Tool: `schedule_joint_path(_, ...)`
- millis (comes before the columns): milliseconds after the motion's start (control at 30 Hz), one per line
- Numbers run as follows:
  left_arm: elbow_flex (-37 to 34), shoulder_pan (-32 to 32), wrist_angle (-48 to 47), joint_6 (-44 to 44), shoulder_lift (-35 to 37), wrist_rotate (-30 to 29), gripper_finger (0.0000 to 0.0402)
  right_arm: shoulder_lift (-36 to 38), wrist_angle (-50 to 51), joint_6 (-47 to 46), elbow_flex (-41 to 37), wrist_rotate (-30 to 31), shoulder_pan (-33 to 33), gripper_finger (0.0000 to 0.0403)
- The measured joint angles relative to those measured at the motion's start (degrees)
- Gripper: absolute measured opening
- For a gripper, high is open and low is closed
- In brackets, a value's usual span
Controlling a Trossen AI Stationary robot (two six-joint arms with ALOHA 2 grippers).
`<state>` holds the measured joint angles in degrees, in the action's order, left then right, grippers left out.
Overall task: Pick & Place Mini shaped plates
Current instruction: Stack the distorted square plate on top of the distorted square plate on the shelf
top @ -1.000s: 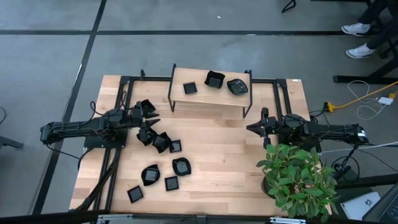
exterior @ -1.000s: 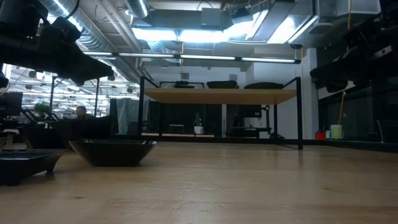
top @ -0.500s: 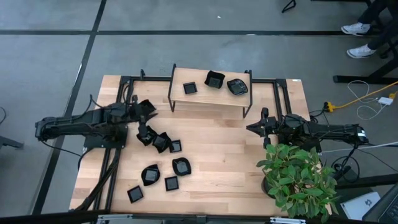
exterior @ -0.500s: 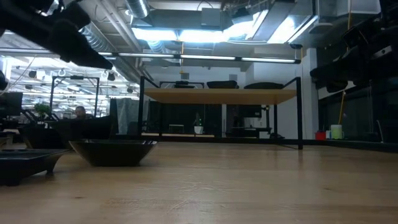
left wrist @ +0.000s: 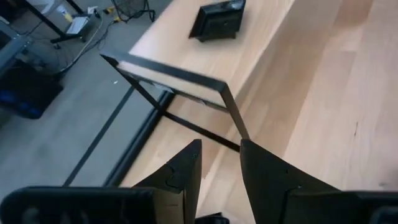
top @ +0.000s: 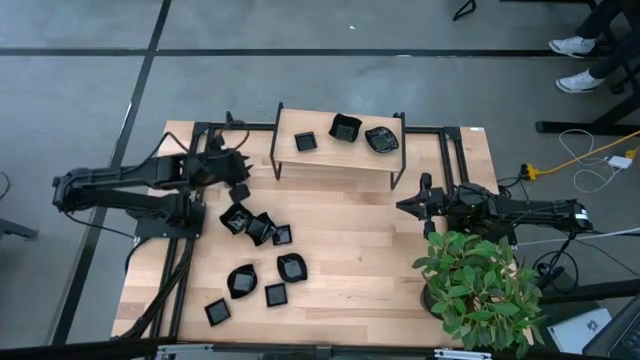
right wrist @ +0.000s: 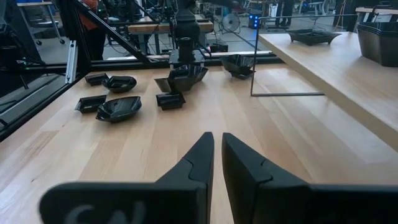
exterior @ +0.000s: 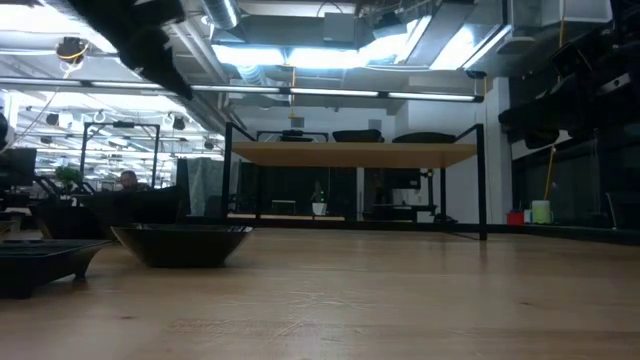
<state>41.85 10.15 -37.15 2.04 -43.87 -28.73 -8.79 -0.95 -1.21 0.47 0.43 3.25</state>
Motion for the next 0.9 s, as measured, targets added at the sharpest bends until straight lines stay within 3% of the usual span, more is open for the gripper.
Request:
schedule_joint_path(233, 5.25, -0.02, -7.83, -1.09, -4.20, 0.10, 0.0102, -0.01, 0.00, 0.00, 0.00, 0.00, 0.00, 0.0034)
schedule_joint_path(467, 6.97, 0.09, -20.07, -11.18, -10.70, 0.38, 0.0083, -0.01, 0.00, 0.00, 0.00, 0.00, 0.00, 0.0034)
schedule_joint_path(667, 6.97, 0.92, -23.92, -16.32, -15.76, 7.61, 0.0078, -0.01, 0.00, 0.00, 0.00, 0.00, 0.00, 0.0034)
schedule_joint_path(900, 6.96, 3.13, -27.99, -22.15, -21.54, 7.98, 0.0096, -0.01, 0.00, 0.00, 0.00, 0.00, 0.01, 0.0034)
